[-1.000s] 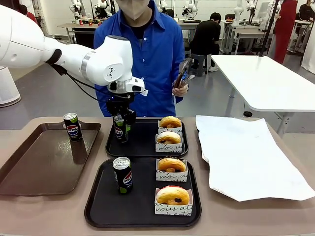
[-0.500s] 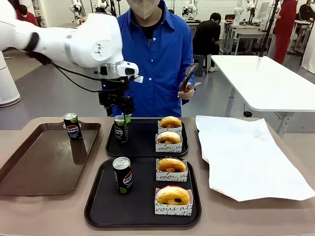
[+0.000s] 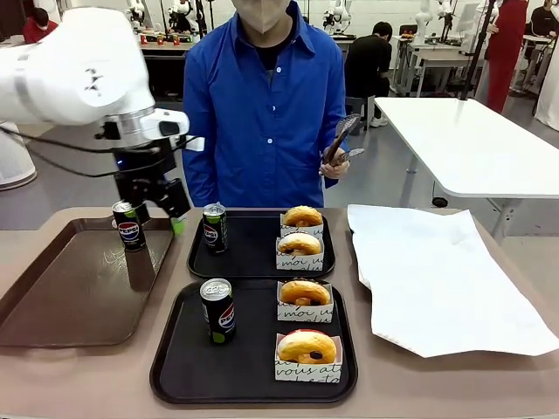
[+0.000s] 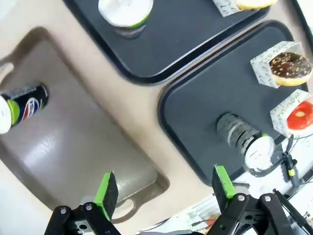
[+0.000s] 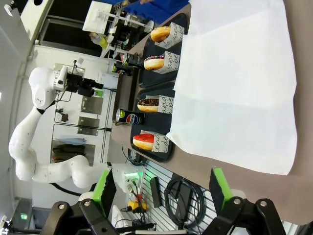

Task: Set up donuts and drinks on trays.
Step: Pick up one Pepsi coke from the Handle tray and place it on the Flat Tray without a Pepsi coke.

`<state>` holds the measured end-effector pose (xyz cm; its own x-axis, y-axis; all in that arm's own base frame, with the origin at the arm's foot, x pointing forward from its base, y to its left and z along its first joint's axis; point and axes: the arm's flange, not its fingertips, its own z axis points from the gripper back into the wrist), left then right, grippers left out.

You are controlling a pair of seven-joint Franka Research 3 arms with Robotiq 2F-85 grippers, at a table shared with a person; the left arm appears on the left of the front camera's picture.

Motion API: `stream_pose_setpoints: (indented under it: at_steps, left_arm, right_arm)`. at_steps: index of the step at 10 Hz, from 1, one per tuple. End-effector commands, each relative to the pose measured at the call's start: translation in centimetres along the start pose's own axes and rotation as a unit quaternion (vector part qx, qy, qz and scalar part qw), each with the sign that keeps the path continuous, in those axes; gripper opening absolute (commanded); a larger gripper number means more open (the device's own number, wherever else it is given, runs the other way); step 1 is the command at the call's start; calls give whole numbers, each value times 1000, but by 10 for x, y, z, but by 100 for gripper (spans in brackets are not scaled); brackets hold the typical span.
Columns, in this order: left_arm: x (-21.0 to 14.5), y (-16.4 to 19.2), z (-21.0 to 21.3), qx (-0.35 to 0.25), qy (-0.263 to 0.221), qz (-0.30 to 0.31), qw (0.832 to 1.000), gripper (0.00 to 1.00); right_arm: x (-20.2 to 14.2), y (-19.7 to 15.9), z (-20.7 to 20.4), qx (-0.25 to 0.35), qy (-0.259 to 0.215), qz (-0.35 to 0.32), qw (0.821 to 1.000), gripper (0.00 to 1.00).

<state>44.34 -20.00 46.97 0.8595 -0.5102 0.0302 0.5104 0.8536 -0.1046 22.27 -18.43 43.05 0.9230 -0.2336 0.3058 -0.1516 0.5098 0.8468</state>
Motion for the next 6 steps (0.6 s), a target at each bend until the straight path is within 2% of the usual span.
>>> stream_pose_setpoints:
  at_steps: [1,2,3,6]
  left_arm:
    - [-32,14,-8,-21,-36,23,999,100]
    - [-44,22,-8,-26,-28,32,999,100]
    - [-16,11,-4,-3,-10,13,1000,100]
    - [-16,11,-4,-3,-10,13,1000,100]
  right_arm:
    - [0,0,0,5,-1,3,1000,100]
    - [0,0,0,5,-1,3,1000,100]
    - [0,0,0,5,-1,3,1000,100]
    - [0,0,0,5,-1,3,1000,100]
